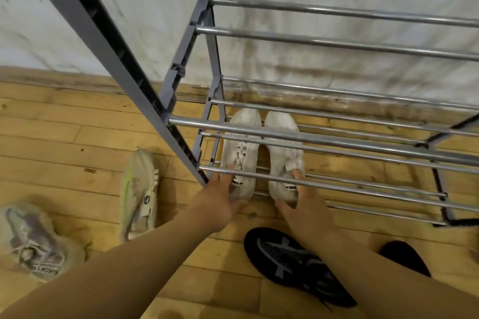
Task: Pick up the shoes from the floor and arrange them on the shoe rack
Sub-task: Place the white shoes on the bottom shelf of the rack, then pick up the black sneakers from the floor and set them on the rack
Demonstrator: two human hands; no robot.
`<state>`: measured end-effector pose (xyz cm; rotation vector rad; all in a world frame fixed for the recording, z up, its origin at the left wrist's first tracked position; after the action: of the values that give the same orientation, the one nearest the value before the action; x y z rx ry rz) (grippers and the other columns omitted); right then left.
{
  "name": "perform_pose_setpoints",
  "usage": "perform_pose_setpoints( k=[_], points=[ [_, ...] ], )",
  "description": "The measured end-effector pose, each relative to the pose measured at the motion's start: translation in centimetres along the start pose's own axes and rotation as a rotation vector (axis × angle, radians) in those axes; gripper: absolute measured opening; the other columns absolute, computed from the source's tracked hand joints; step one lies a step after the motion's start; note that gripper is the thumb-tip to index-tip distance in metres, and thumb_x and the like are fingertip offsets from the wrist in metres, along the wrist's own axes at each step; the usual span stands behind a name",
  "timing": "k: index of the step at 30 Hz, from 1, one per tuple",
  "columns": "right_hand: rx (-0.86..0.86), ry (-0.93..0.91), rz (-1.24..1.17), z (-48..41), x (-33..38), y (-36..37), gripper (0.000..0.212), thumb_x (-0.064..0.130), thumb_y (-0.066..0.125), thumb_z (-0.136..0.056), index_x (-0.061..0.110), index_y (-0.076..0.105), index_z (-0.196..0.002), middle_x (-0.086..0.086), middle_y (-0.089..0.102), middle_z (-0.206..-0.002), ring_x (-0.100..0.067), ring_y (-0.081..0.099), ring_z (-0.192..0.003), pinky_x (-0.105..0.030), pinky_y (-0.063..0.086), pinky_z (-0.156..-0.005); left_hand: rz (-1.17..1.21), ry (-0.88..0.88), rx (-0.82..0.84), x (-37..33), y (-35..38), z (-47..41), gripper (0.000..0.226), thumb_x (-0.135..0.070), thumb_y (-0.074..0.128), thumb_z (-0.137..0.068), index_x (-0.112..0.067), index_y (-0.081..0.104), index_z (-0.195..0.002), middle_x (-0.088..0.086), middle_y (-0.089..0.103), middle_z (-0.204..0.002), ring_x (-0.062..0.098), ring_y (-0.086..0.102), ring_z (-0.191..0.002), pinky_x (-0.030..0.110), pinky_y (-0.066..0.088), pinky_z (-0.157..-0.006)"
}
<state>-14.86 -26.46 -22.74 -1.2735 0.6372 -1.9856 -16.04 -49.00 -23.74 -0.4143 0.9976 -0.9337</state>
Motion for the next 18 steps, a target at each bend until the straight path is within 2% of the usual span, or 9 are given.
perform_pose_setpoints(
  k=[5,9,12,15,18],
  points=[
    [0.025,-0.114,0.017,0.1,1.6,0.9,0.077,0.046,0.061,-0.099,0.044,0.015,-0.16,0.0,0.038,-0.16,-0.026,0.041,-0.142,-0.042,0.041,-0.113,-0.122,0.015,-0.124,-0.7,-0.1,1.2,0.084,-0.048,0.056,-0.101,-0.023,0.006,-0.164,0.007,0.025,-0.16,0.028,0.059,-0.125,0.042,0.058,-0.09],
    [0.079,-0.184,0.086,0.1,3.5,3.0,0.073,0.048,0.054,-0.101,0.04,0.014,-0.161,-0.003,0.046,-0.151,-0.028,0.051,-0.127,-0.045,0.05,-0.099,-0.199,-0.039,-0.181,-0.1,0.3,1.9,0.078,-0.046,0.048,-0.105,-0.014,0.004,-0.162,0.016,0.007,-0.168,0.035,0.06,-0.126,0.038,0.057,-0.082],
    [0.11,-0.21,0.164,0.3,3.6,3.3,0.076,0.041,0.056,-0.102,0.031,0.012,-0.163,-0.003,0.031,-0.163,-0.028,0.039,-0.142,-0.044,0.042,-0.112,-0.197,-0.073,-0.182,0.8,0.3,1.7,0.075,-0.047,0.046,-0.105,-0.01,0.008,-0.16,0.019,0.003,-0.169,0.04,0.049,-0.139,0.043,0.056,-0.09],
    [0.14,-0.262,0.189,2.3,3.3,1.7,0.081,0.038,0.061,-0.099,0.03,0.011,-0.162,-0.001,0.032,-0.16,-0.025,0.037,-0.143,-0.041,0.037,-0.115,-0.249,-0.034,-0.21,1.0,0.0,2.0,0.079,-0.062,0.035,-0.099,-0.013,0.017,-0.158,0.016,0.009,-0.168,0.038,0.034,-0.149,0.044,0.053,-0.102],
    [0.134,-0.298,0.311,5.5,0.7,-0.3,0.08,0.047,0.062,-0.095,0.029,0.017,-0.159,0.002,0.029,-0.16,-0.021,0.032,-0.146,-0.032,0.028,-0.118,-0.137,-0.003,-0.291,0.0,-0.1,5.1,0.087,-0.056,0.056,-0.096,-0.025,0.007,-0.16,0.008,0.006,-0.169,0.032,0.026,-0.153,0.048,0.049,-0.107]
  ],
)
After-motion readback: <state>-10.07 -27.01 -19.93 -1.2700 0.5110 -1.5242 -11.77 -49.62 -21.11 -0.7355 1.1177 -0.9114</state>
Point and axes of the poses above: each hand's wrist, its own z-axis away from the middle knuckle, its own y-axis out of the palm, x = y × z, the point moved 10 cm from there along -z, towards the middle knuckle
